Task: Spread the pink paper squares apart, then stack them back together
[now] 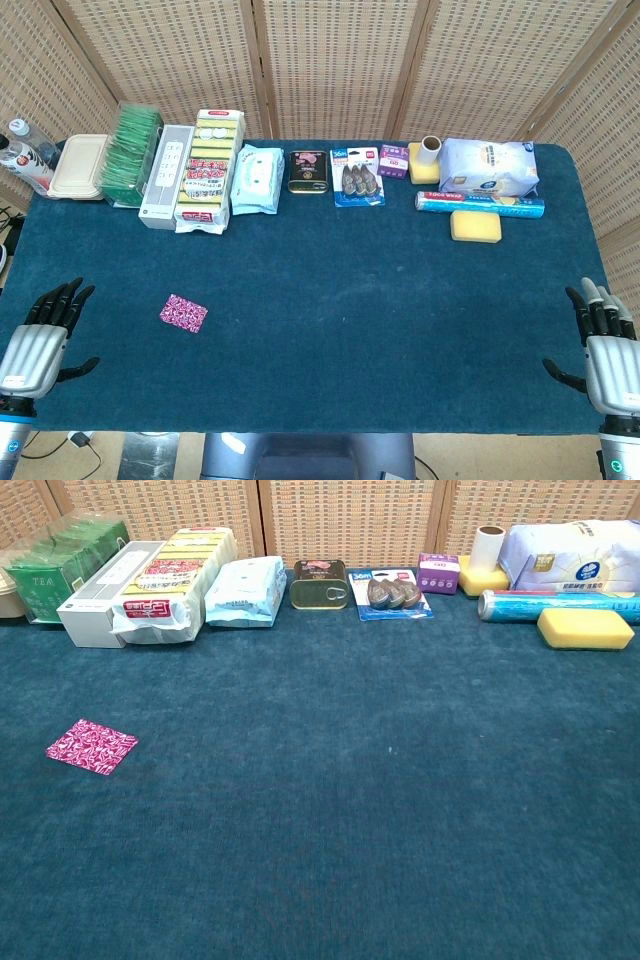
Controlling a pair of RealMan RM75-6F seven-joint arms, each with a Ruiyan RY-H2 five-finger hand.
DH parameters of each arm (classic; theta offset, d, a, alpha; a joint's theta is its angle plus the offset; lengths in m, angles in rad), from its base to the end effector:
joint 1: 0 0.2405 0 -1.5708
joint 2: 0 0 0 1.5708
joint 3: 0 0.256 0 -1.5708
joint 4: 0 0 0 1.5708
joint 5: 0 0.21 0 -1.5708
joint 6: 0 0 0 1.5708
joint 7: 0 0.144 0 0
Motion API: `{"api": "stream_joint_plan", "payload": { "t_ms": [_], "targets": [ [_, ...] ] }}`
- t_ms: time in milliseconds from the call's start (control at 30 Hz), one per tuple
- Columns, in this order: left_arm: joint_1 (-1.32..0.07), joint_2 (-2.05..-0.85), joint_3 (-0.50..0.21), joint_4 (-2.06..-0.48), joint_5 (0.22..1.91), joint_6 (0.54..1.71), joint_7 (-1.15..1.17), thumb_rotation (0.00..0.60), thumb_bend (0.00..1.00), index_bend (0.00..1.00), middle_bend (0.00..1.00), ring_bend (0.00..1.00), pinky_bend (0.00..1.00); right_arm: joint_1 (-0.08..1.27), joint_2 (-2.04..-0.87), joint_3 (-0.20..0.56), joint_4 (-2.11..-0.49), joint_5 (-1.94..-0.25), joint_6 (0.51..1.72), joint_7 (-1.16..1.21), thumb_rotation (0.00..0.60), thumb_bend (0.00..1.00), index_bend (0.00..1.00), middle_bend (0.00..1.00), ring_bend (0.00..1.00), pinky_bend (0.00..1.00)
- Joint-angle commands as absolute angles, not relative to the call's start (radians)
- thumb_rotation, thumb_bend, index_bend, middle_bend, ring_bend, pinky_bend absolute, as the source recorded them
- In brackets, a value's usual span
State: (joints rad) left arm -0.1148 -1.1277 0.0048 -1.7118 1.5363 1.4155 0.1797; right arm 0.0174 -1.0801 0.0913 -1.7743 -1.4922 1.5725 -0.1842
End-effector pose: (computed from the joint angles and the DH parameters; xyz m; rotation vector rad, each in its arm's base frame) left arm -0.2872 0.1751 0.1293 -1.5431 -0.8964 -0.8213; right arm -0.2866 -0.1669 0.1755 1.2961 -0.8119 0.8801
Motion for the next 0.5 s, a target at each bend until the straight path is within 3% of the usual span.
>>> {"api": "stream_joint_plan", "payload": {
  "t_ms": [33, 167, 500],
  "targets": [
    [-0.131, -1.131, 0.006, -1.704, 1.519, 1.383, 0.166, 0.600, 0.11, 0.00, 0.00, 0.00, 0.08, 0.016, -1.073, 0.093, -1.777, -1.491, 1.573, -0.171, 0.600, 0.00, 0.05, 0.00, 0.00, 0.00],
    [-0.139, -1.124, 0.011, -1.715, 1.491, 1.347, 0.167, 0.600, 0.11, 0.00, 0.00, 0.00, 0.08, 0.016, -1.064, 0.093, -1.780, -1.489, 1.570, -0.151, 0.600, 0.00, 0.05, 0.00, 0.00, 0.00],
    [-0.212, -1.087, 0.044, -1.789, 1.402, 1.128, 0.124, 0.600, 0.08, 0.00, 0.00, 0.00, 0.08, 0.007, -1.045, 0.101, -1.791, -1.483, 1.586, -0.116, 0.600, 0.00, 0.05, 0.00, 0.00, 0.00]
  ]
}}
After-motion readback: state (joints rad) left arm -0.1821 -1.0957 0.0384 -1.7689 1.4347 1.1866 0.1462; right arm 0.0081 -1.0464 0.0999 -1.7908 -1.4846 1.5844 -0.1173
